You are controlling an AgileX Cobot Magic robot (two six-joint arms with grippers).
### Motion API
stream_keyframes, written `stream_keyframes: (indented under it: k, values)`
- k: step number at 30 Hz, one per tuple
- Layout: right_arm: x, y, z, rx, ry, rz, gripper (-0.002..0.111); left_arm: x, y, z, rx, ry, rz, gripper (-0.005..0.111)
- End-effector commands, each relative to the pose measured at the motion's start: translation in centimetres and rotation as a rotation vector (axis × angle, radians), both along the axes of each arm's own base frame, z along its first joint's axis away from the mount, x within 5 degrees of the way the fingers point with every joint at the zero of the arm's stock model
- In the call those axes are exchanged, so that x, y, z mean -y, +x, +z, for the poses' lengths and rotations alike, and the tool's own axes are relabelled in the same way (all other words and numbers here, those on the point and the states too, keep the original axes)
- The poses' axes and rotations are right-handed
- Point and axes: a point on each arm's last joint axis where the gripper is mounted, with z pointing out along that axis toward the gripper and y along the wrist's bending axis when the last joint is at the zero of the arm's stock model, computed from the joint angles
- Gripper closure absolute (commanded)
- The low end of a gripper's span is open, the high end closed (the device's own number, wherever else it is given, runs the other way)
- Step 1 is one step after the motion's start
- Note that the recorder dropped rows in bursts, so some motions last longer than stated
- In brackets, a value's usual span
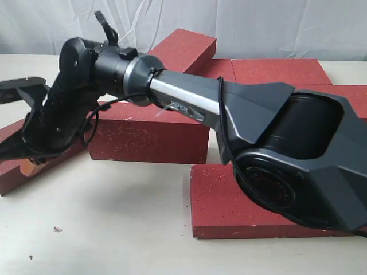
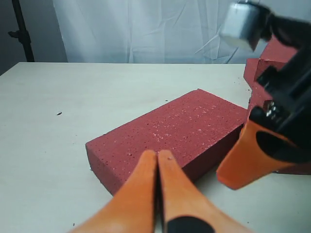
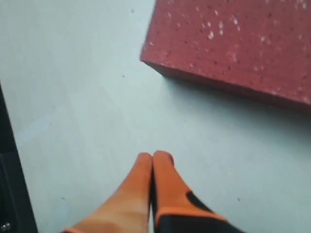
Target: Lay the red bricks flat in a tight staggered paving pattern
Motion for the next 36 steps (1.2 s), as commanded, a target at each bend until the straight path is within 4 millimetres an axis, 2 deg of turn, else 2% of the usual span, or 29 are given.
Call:
stream_keyframes:
  k: [1, 4, 5, 8, 9, 11, 15, 18, 20, 28, 33, 36]
  values:
    - [0.7, 0.4, 4.7, 0.134, 0.021, 0.035, 0.109, 0.0, 0.0, -0.1, 0.006, 0.003, -0.001, 0.107]
    - [1.9, 1.4, 6.4, 0.215, -0.04, -0.014, 0.109, 0.0, 0.0, -0.1, 0.006, 0.003, -0.001, 0.107]
    - [3.0, 2.6, 7.0, 0.277, -0.105, -0.059, 0.109, 0.0, 0.0, -0.1, 0.006, 0.003, -0.001, 0.107]
    - [5.5, 5.3, 7.0, 0.381, -0.253, -0.181, 0.109, 0.0, 0.0, -0.1, 0.006, 0.003, -0.001, 0.107]
    - [7.1, 6.7, 6.7, 0.407, -0.34, -0.23, 0.109, 0.0, 0.0, -0.1, 0.006, 0.003, -0.001, 0.107]
    - [8.8, 8.5, 6.7, 0.442, -0.382, -0.282, 0.109, 0.0, 0.0, -0.1, 0.006, 0.003, -0.001, 0.107]
    - [10.2, 9.9, 6.4, 0.408, -0.378, -0.318, 0.109, 0.0, 0.0, -0.1, 0.006, 0.003, -0.001, 0.107]
    - [9.3, 9.4, 5.2, 0.326, -0.335, -0.29, 0.109, 0.0, 0.0, -0.1, 0.006, 0.003, -0.001, 0.107]
    - [7.8, 8.2, 4.5, 0.219, -0.242, -0.207, 0.109, 0.0, 0.0, -0.1, 0.009, 0.003, -0.001, 0.107]
    - [5.1, 4.6, 2.6, 0.138, -0.23, -0.071, 0.109, 0.0, 0.0, -0.1, 0.009, 0.003, -0.001, 0.107]
    - [3.4, 2.4, 2.5, 0.1, -0.169, 0.028, 0.109, 0.0, 0.0, -0.1, 0.009, 0.003, -0.001, 0.107]
    - [3.1, 1.8, 3.3, 0.114, -0.146, 0.057, 0.109, 0.0, 0.0, -0.1, 0.009, 0.003, -0.001, 0.107]
